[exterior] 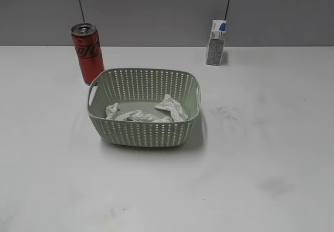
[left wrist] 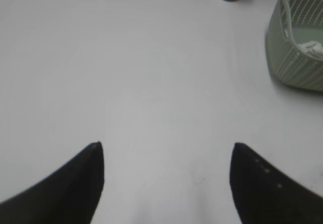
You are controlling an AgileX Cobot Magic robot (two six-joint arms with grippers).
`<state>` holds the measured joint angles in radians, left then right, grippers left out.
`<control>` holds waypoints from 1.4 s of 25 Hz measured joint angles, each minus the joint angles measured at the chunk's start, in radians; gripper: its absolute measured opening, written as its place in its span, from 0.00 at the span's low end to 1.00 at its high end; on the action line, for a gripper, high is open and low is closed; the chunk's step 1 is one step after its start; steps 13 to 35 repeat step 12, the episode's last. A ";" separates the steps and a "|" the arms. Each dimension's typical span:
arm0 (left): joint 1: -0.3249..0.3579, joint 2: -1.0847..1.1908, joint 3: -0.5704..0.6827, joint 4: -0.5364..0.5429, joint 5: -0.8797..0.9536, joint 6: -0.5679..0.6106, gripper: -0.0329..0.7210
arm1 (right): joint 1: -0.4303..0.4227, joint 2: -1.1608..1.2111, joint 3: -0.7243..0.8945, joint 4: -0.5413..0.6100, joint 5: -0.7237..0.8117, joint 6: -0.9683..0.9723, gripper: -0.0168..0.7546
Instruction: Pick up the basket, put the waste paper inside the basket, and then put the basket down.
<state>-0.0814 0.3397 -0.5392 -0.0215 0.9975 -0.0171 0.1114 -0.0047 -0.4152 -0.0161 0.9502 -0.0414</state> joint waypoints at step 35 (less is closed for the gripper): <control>0.001 -0.344 0.038 0.000 0.031 0.000 0.82 | 0.000 0.000 0.001 0.001 0.000 0.000 0.79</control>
